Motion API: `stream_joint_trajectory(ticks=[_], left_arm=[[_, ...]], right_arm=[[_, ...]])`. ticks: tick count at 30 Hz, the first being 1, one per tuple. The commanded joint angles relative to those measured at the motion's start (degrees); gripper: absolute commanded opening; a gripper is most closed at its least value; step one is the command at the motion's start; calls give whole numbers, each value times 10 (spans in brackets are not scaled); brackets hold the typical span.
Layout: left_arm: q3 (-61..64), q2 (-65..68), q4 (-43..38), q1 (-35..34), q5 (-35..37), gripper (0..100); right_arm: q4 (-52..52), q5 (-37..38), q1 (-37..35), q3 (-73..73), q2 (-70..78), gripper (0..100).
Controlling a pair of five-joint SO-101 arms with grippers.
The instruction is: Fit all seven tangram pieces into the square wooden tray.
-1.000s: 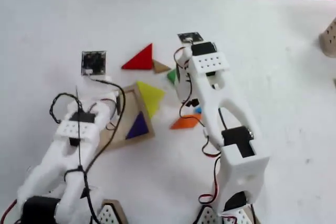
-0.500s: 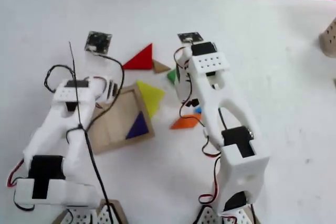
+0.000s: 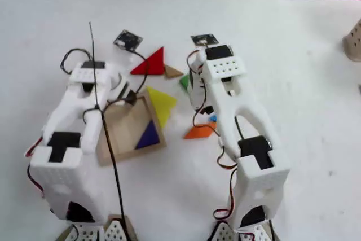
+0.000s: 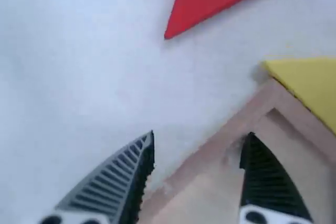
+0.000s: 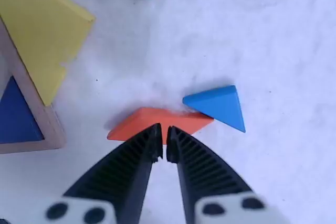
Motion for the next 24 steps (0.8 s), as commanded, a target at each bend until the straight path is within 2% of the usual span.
stream_joint_trajectory(ticks=[1,8,14,24], left_arm=[[-36,12,54,24,-55,254],[-25,12,88,58,-138,45],[-21,15,180,103,-190,42],[-25,11,220,189,-189,38]], right_arm=[[-6,4,8,-3,-30,18],[-6,5,8,-3,-30,18],[-14,5,8,-3,-30,18],[-14,3,23,-4,-32,18]])
